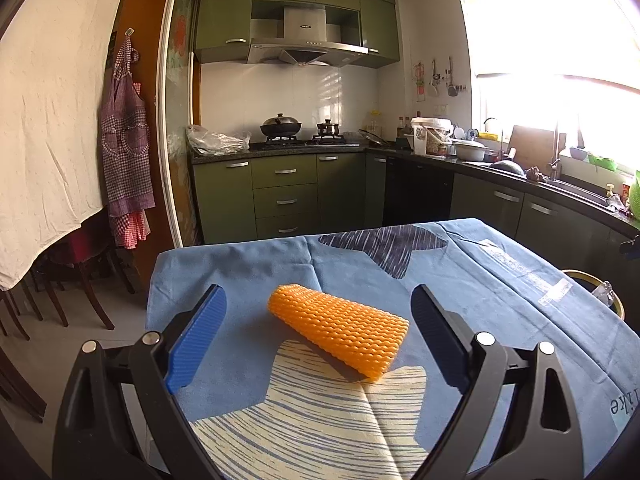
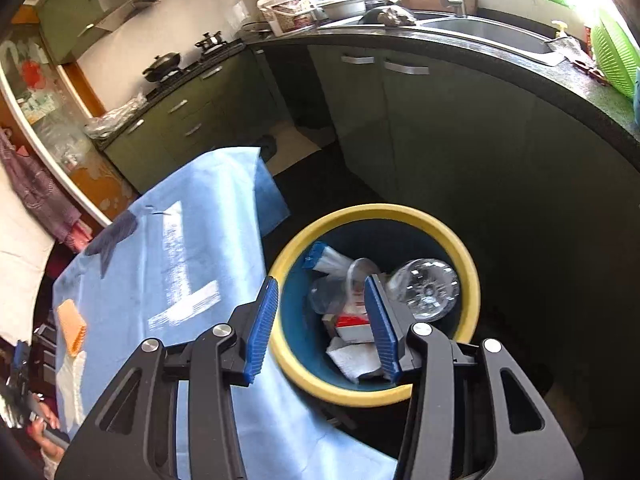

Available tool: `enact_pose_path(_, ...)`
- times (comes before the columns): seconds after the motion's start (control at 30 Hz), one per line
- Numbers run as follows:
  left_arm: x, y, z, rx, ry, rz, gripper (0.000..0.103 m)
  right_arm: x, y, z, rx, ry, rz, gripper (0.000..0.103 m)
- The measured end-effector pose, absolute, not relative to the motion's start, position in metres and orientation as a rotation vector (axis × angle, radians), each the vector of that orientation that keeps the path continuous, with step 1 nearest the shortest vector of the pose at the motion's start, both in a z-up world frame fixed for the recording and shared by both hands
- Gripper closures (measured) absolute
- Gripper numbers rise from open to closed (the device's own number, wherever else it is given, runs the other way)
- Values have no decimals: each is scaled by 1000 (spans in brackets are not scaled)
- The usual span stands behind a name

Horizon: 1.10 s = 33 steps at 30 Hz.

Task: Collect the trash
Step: 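Grasp the orange foam fruit net with the left gripper, then lift the orange net and carry it over the bin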

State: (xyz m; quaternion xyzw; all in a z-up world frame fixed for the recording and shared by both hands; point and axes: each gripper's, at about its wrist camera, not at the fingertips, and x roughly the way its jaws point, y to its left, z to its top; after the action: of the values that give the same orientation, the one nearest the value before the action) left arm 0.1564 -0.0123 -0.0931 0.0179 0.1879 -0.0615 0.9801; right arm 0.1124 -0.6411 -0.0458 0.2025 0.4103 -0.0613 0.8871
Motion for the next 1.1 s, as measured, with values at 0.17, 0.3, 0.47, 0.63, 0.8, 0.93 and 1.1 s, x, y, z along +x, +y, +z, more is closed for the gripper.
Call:
enact_pose_path(0.17, 178, -11, -99, -26, 506, -186, 11, 93, -589, -35, 428, 795, 60, 47)
enact_pose_path(0.3, 213, -16, -112, -39, 695, -165, 11, 85, -552, -40, 409, 795, 171, 46)
enact_pose_path(0.47, 250, -28, -124, -92, 851, -204, 11, 79, -527, -56, 436, 817, 250, 45)
enact_pose_path(0.63, 280, -25, -148, -269, 1032, -201, 11, 71, -522, -72, 462, 836, 271, 44)
enact_pose_path(0.8, 286, -32, -152, -279, 1025, -167, 12, 68, -531, -81, 490, 842, 273, 43)
enact_pose_path(0.93, 293, -33, -157, -316, 1052, -148, 30, 66, -536, -83, 502, 843, 275, 43)
enact_pose_path(1.1, 297, -35, -156, -333, 1060, -157, 62, 61, -540, -81, 509, 832, 273, 42)
